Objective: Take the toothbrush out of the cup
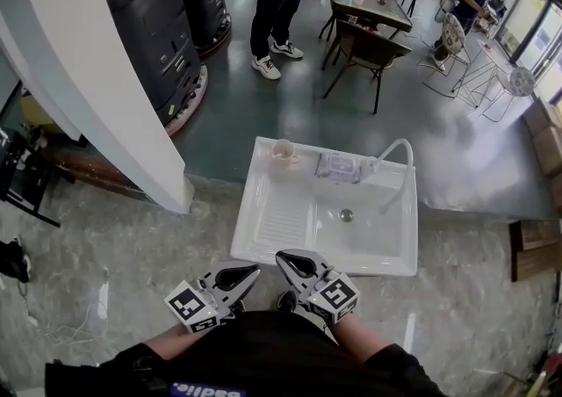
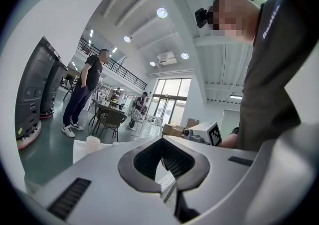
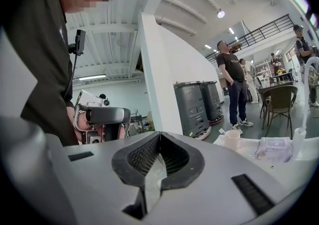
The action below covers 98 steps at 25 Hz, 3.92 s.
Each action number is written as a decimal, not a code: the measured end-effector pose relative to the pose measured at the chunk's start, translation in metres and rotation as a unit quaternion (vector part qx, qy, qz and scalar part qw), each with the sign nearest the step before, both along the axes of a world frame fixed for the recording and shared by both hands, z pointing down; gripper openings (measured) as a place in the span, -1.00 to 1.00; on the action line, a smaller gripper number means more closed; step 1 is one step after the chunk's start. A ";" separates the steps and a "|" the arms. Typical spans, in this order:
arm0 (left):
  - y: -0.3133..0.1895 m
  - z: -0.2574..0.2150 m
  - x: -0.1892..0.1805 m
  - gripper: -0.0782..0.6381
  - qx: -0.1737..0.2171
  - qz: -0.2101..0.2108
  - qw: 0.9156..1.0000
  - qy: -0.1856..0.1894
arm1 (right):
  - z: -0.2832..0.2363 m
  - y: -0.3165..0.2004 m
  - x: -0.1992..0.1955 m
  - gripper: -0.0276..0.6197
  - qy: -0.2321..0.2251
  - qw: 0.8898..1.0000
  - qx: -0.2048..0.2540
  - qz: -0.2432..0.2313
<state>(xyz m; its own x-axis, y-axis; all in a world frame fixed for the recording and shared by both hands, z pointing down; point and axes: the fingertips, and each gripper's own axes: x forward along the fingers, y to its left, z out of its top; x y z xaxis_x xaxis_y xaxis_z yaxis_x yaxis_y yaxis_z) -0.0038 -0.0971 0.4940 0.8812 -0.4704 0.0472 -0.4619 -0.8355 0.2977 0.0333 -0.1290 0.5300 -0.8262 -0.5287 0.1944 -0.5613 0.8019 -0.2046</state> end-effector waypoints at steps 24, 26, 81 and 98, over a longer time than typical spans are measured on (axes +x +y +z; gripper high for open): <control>-0.016 0.006 -0.015 -0.76 -0.013 -0.021 1.000 -0.013 | 0.009 -0.062 -0.006 -0.88 0.029 0.999 -0.014 -0.002; -0.015 0.006 -0.017 -0.76 -0.013 -0.023 1.000 -0.014 | 0.010 -0.067 -0.006 -0.88 0.031 0.999 -0.020 0.003; -0.016 0.025 -0.045 -0.76 -0.032 -0.079 0.996 -0.015 | 0.143 -0.248 0.013 -0.70 0.333 0.942 0.050 0.004; -0.021 0.037 -0.060 -0.76 -0.052 -0.116 0.992 -0.016 | 0.172 -0.313 0.013 -0.66 0.479 0.871 0.107 -0.033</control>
<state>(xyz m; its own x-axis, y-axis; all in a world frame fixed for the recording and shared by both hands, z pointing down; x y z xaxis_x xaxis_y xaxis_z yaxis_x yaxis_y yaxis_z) -0.0637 -0.1183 0.5310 0.7473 -0.6511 0.1326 -0.6487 -0.6717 0.3578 0.0468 -0.4423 0.7018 -0.3681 -0.5954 0.7142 -0.3440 0.8008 0.4903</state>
